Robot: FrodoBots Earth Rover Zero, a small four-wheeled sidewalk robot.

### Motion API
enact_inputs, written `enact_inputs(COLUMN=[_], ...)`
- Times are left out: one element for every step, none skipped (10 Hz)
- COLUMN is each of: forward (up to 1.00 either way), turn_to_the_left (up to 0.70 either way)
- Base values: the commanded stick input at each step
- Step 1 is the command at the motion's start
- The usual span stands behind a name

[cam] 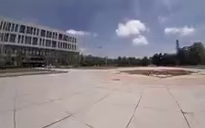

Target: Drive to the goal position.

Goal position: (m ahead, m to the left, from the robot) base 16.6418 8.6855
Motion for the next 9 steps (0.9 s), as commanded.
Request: enact_inputs(forward=[0.50, 0.50, 0.50, 0.50, 0.50, 0.50, 0.50, 0.50, 0.50], turn_to_the_left=[0.00, 0.00, 0.00, 0.00, 0.00, 0.00, 0.00, 0.10, 0.49])
